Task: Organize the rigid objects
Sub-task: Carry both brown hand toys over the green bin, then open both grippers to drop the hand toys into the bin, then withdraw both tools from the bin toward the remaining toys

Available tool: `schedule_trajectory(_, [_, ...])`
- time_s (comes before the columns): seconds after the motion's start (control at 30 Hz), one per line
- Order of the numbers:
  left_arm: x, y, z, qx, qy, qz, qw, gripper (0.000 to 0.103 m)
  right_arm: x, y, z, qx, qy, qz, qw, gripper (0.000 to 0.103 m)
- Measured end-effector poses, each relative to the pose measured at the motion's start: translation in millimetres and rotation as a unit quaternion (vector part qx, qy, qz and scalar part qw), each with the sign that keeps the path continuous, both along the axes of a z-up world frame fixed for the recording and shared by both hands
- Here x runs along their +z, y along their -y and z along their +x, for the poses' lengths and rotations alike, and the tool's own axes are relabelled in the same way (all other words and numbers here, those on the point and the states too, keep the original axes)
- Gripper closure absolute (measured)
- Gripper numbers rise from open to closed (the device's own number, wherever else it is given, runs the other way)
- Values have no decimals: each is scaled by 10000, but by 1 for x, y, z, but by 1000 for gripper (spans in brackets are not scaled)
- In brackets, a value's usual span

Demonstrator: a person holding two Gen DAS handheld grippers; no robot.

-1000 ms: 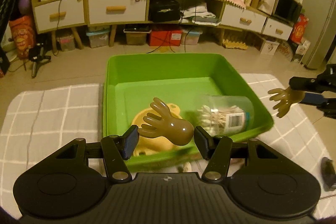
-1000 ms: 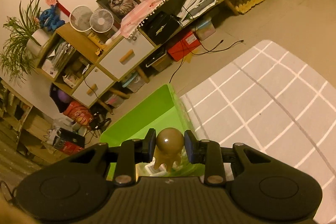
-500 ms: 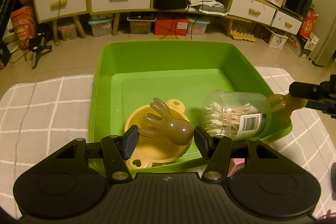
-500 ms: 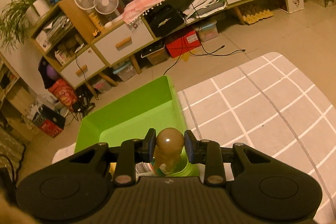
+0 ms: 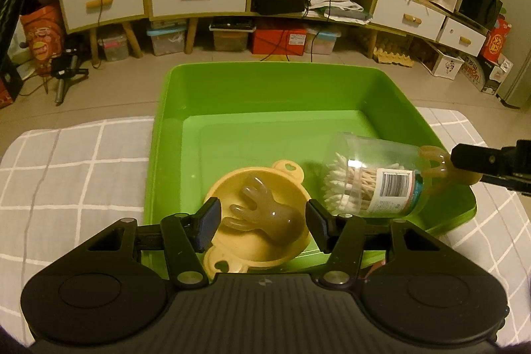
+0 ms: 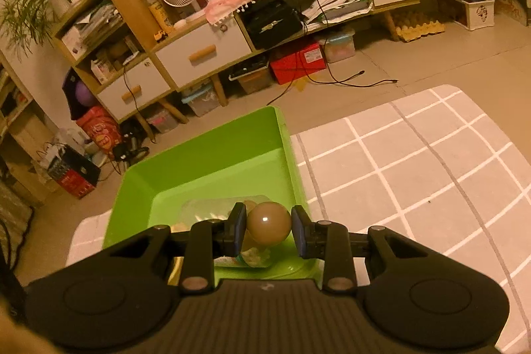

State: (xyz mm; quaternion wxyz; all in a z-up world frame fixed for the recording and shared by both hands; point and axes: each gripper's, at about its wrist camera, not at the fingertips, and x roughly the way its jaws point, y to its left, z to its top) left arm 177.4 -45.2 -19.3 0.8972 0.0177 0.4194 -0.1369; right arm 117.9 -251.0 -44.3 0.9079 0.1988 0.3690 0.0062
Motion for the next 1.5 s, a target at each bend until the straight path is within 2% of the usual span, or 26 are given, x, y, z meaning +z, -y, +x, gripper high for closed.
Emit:
schedule_trajectory(0.07, [1,1,0,3,11,-3,10000,39,-1,0,1,-1,-74,-14,10000,97])
schedule_trajectory(0.23, [3,3,-5,19,82,-48,10000,24,-3,0,3,-34,-262,-116,9996,93])
schedule_trajectory(0.3, [4,3,-6,30,86,-55,9999,19,-3,2,2,-37,-261,-10,9997,81])
schedule_trajectory(0.33, [4,4,-7,35,90,-48,9999,18,-2,3,1,-56,-257,12,9997,79])
schedule_trajectory(0.5, [5,5,-8,16,65,-8,10000,16,2,5,-3,-39,-201,50,9998,70])
schedule_trajectory(0.83, [14,-1,-23,4,84,-70,9999,7,10,-1,-19,-14,-276,33,9996,63])
schedule_trajectory(0.97, [23,-4,-32,-12,140,-106,9998,5,16,-6,-30,29,-272,52,9996,55])
schedule_trajectory(1.2, [38,-12,-52,-105,251,-193,9994,2,26,-10,-50,33,-361,141,9992,50])
schedule_trajectory(1.33, [39,-16,-65,-168,234,-182,9994,2,29,-7,-61,44,-498,427,9978,50])
schedule_trajectory(1.5, [36,-23,-78,-167,149,-210,9995,2,32,-8,-76,26,-618,422,9972,49])
